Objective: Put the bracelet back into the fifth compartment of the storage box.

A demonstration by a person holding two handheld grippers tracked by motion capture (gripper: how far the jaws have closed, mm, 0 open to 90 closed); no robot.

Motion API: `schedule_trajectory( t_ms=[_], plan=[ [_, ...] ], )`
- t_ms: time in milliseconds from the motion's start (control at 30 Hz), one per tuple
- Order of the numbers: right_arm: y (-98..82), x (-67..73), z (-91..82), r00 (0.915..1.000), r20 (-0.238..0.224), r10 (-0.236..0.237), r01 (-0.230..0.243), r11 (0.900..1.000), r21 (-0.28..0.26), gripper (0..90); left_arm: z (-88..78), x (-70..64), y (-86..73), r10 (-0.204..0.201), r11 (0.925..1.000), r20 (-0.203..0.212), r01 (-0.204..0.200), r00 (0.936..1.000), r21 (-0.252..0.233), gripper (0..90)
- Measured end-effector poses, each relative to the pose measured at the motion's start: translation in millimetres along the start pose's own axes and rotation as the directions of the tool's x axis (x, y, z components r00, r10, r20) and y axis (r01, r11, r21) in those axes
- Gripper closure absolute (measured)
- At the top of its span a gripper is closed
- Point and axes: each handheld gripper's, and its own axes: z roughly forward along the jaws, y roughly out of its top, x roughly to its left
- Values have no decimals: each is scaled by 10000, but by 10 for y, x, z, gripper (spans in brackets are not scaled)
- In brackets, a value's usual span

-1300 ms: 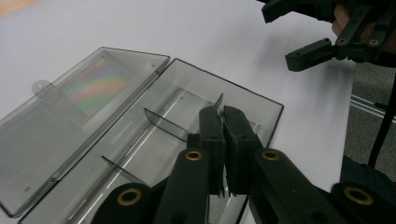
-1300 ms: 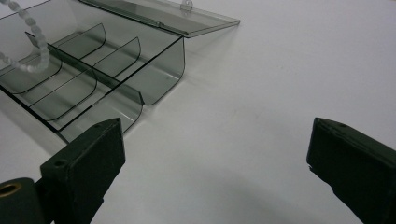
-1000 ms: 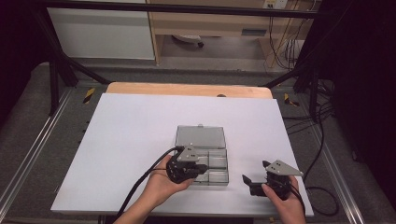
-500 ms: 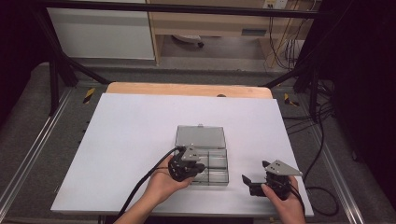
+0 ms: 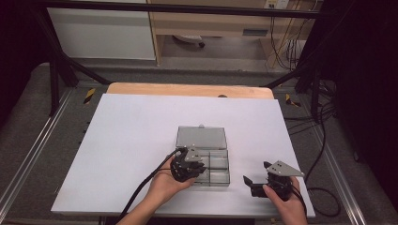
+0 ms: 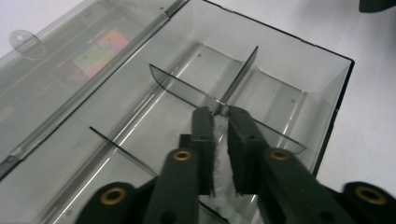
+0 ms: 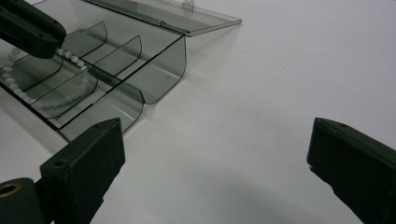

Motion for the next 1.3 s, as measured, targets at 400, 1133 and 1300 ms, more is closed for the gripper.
schedule_trajectory(
  t_ms=[400, 1133, 1300],
  plan=[
    [2, 10, 23, 10000, 6, -23, 23, 10000, 56, 43, -233, 44, 31, -318, 9947, -429, 274, 9986, -990, 592],
    [-2, 25, 136, 9999, -85, -64, 68, 9986, 517, 61, -627, 375, -354, -1631, 9649, -1176, 1336, 9796, -2259, 334],
    [4, 35, 129, 9998, -57, -188, 191, 9984, 534, 60, -713, 469, -494, -1827, 9557, -1505, 1396, 9716, -2591, 260]
  ],
)
